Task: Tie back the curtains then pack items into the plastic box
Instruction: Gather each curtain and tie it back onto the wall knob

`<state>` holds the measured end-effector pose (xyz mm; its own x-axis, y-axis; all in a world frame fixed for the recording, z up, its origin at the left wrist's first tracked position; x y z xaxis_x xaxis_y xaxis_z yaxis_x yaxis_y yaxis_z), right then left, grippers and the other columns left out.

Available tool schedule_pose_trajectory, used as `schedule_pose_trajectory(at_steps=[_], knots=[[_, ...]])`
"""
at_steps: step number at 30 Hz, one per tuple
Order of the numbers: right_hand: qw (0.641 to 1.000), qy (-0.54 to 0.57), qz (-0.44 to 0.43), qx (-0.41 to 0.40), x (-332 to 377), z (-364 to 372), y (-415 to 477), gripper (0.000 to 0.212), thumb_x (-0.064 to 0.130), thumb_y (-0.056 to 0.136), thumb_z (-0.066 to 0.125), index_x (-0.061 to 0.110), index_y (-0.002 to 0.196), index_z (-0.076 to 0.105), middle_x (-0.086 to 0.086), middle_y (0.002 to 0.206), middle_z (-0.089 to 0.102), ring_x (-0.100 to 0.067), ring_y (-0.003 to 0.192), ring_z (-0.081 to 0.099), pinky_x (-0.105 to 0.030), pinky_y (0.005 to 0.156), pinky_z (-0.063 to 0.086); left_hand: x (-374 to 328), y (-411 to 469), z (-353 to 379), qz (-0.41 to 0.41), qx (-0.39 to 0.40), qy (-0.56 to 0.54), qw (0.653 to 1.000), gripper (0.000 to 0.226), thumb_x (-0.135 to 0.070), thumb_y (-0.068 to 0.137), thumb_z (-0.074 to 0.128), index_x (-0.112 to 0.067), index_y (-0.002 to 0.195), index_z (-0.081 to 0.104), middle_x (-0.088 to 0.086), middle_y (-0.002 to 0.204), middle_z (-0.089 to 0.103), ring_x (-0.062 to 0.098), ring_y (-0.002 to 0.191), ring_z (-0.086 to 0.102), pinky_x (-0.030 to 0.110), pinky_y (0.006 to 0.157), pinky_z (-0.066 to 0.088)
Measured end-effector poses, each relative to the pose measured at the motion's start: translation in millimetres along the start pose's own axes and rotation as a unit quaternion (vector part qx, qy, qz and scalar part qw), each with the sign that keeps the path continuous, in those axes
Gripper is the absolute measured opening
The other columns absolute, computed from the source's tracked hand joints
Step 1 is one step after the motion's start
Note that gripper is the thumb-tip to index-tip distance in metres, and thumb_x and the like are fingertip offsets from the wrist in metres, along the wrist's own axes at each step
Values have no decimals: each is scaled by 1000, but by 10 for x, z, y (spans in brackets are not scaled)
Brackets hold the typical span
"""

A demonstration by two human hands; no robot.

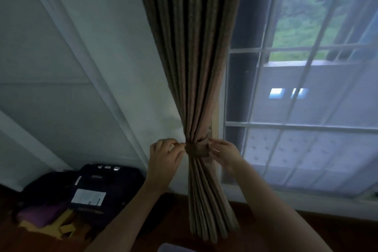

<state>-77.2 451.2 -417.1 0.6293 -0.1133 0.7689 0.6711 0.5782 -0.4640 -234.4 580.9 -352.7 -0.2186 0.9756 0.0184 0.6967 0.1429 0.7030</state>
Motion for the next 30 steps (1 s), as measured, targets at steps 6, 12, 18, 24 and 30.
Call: schedule_pose_trajectory(at_steps=[6, 12, 18, 24, 30], knots=[[998, -67, -14, -2, 139, -49, -255, 30, -10, 87, 60, 4, 113, 55, -18, 88, 64, -23, 72, 68, -27, 59, 56, -144, 211, 298, -62, 96, -50, 992, 19, -33, 73, 73, -17, 81, 67, 3, 85, 61, 24, 80, 57, 32, 72, 31], [948, -271, -155, -55, 274, 10, -490, 18, 2, 89, 62, 19, 92, 64, -9, 98, 71, -21, 82, 69, -41, 80, 58, -210, 183, 295, -69, 85, -41, 993, 14, -31, 79, 72, -19, 75, 65, -1, 77, 59, 23, 74, 57, 33, 75, 32], [854, -385, -336, -96, 603, 423, -755, 16, 31, 87, 69, 23, 101, 65, 13, 90, 66, 1, 81, 62, -10, 67, 46, -157, 216, 212, -195, 27, -184, 963, 23, -40, 88, 57, -20, 98, 63, -6, 94, 63, 15, 88, 56, 27, 81, 30], [846, -366, -366, -129, 647, 463, -709, 10, 16, 93, 59, 14, 96, 68, 7, 85, 67, -3, 77, 62, -11, 66, 46, -37, 389, 119, -263, -60, -231, 935, 7, -20, 92, 60, -18, 88, 66, -6, 89, 67, 18, 82, 59, 42, 79, 46], [827, -498, -225, -137, -69, -46, -455, 16, 17, 91, 55, 15, 102, 67, -2, 97, 70, -18, 90, 66, -25, 73, 50, 21, -343, 642, -315, 172, -202, 911, 22, -35, 88, 62, -21, 104, 67, -1, 103, 66, 23, 98, 59, 42, 87, 45]])
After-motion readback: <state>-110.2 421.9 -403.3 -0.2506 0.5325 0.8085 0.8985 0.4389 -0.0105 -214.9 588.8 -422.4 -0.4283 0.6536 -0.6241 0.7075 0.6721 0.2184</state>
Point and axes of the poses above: each hand's wrist, its own y-axis towards the middle knuckle, its own z-axis out of the palm, x = y × z, the point moved 3 cm from there along y, towards the middle knuckle
